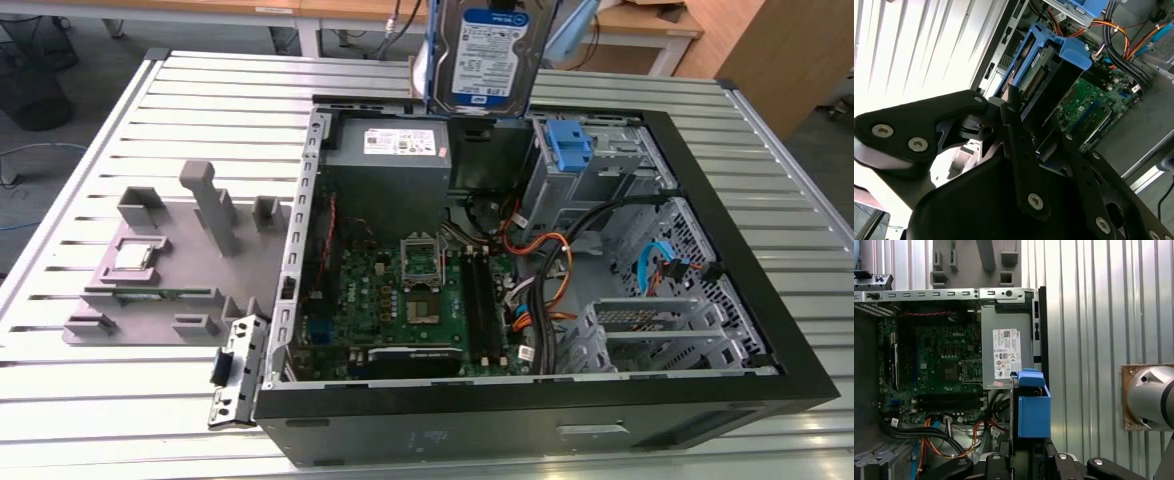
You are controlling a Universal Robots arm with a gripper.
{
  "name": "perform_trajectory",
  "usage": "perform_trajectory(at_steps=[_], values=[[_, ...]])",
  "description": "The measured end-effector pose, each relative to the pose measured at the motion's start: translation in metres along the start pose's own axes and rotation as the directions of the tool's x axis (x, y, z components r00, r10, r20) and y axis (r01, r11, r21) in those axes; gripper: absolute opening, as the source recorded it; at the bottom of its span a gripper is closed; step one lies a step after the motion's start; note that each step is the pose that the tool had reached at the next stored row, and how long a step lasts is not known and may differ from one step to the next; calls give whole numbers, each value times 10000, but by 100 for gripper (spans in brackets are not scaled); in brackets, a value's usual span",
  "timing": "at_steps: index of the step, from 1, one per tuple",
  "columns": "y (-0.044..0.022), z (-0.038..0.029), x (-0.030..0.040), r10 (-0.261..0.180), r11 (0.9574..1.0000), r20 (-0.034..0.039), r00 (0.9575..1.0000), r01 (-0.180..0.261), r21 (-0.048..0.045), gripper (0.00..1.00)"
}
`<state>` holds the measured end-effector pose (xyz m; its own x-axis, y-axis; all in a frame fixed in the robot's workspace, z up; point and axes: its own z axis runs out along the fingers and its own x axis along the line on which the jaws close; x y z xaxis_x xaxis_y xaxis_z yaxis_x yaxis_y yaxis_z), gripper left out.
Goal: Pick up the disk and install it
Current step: 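Pick up the disk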
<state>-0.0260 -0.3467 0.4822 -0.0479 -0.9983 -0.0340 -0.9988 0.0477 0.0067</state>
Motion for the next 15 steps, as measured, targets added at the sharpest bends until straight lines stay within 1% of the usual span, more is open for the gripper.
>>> perform_trajectory(at_steps=[10, 15], values=[[-47, -1, 31, 1, 10000, -1, 10000, -1, 0, 35], [-53, -1, 43, 0, 10000, -1, 10000, 0, 0, 35]])
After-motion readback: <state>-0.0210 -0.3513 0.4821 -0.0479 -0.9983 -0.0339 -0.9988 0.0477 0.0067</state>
